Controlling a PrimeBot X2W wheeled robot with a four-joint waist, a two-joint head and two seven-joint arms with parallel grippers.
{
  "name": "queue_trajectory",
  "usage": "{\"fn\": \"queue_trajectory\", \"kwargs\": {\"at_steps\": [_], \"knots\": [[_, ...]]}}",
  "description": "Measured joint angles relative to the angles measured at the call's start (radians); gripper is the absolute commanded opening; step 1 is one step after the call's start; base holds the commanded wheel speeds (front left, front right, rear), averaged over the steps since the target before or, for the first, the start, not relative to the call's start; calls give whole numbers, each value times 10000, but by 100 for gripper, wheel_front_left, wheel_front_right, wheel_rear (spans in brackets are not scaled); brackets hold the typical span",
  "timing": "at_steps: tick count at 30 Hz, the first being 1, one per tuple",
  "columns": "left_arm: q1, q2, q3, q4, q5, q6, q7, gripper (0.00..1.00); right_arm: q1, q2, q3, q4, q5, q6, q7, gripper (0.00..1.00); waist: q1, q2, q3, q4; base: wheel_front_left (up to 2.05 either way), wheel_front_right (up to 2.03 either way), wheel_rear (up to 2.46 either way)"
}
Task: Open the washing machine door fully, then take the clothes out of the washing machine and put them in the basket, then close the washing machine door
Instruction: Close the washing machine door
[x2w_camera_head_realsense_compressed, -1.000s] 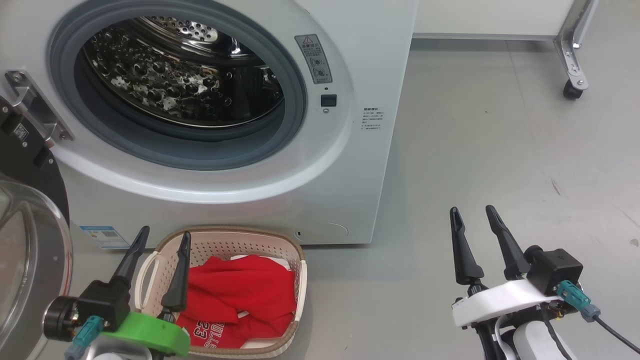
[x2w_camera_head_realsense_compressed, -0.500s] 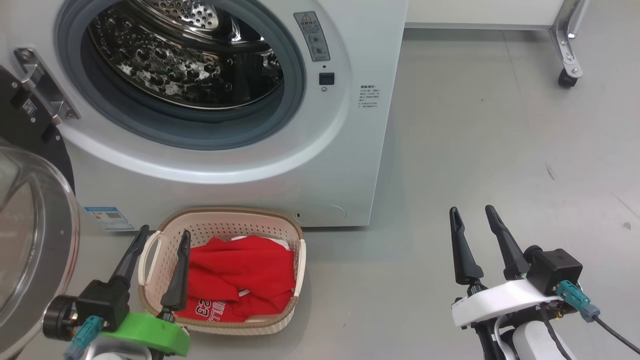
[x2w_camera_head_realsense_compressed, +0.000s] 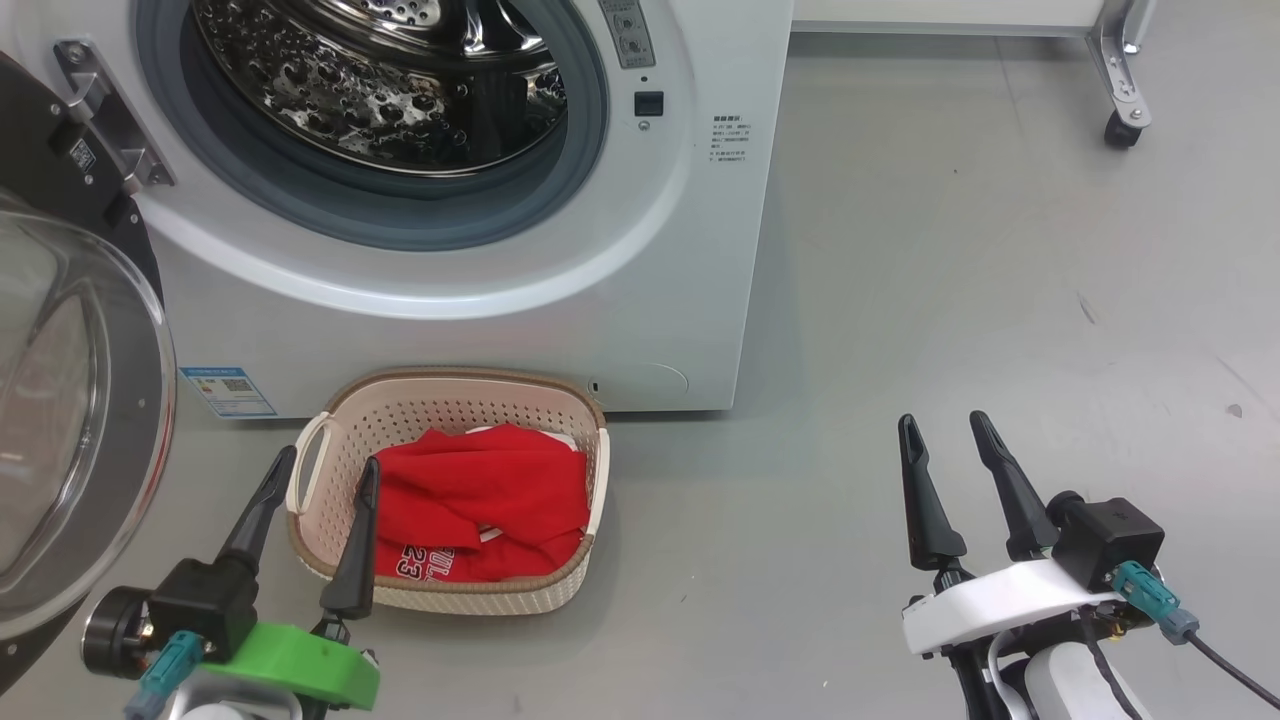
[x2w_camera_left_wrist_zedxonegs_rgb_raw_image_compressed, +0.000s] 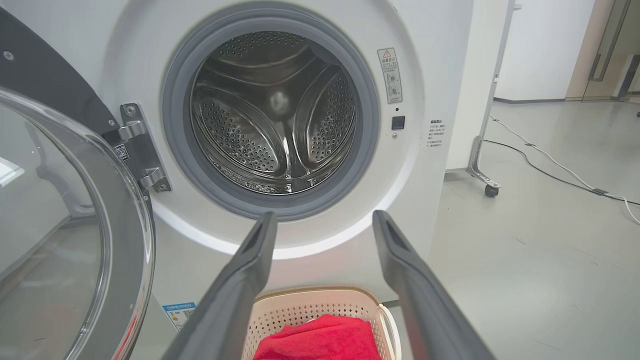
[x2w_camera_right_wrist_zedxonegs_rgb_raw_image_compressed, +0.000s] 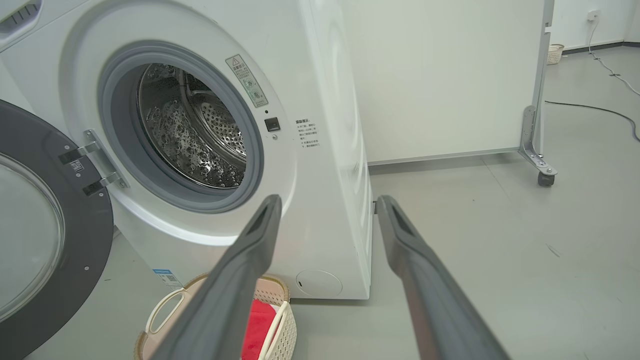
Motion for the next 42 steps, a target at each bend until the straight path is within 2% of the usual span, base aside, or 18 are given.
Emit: {"fn": "queue_trajectory", "kwargs": {"at_steps": [23, 42], "knots": [[6, -33, 6, -125, 31, 0, 0, 100, 0, 23, 15, 77, 0, 2, 0, 100, 0, 0, -8, -6, -76, 76, 0], [31, -84, -157, -215, -167, 0, 0, 100, -1, 25, 84, 199, 0, 63, 0, 100, 0, 0, -163, 35, -18, 18, 0]]}}
